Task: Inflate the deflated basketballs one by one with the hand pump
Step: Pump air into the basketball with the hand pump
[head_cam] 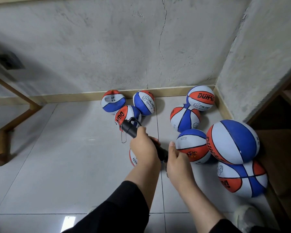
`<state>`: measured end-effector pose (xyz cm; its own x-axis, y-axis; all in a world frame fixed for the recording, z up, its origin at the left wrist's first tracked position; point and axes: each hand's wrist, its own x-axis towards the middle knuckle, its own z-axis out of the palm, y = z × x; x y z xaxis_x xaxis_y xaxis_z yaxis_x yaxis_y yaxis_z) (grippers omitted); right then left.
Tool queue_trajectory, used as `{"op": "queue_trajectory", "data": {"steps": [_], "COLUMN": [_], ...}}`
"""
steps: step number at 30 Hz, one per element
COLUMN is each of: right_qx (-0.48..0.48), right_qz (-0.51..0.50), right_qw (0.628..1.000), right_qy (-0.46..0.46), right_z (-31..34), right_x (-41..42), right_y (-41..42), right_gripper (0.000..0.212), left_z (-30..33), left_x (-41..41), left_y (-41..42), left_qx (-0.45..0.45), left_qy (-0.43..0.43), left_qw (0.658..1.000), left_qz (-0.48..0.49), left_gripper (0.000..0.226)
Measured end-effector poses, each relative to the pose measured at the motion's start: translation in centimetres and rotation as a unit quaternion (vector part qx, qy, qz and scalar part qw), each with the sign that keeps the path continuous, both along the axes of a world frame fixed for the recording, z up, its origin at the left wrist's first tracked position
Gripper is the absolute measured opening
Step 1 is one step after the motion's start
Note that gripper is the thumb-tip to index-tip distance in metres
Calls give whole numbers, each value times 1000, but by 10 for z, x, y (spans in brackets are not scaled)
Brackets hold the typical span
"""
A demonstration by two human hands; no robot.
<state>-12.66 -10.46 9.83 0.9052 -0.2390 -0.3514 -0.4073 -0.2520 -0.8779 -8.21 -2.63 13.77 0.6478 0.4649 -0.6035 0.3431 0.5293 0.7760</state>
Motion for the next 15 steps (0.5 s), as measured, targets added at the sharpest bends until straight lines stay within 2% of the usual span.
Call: {"op": "queue_trajectory", "data": {"steps": [4, 11, 15], "right_qx": [8, 8, -4], "right_qz": [14, -6, -4], "right_qw": [1000, 1000, 1000], "right_qy": [-23, -2, -10], "right_z": [6, -24, -24], "right_x": [1, -11, -10], "right_y": [1, -15, -22], "right_gripper": [65, 63, 61], "left_z": [4, 0, -4], "left_x": [9, 28, 32], "left_y": [12, 55, 62], "left_qx": [-20, -23, -25], "left_qy": [3, 0, -2], "left_qw": [1000, 998, 998], "left_qz": [7, 61, 59], "left_gripper": [26, 23, 24]}}
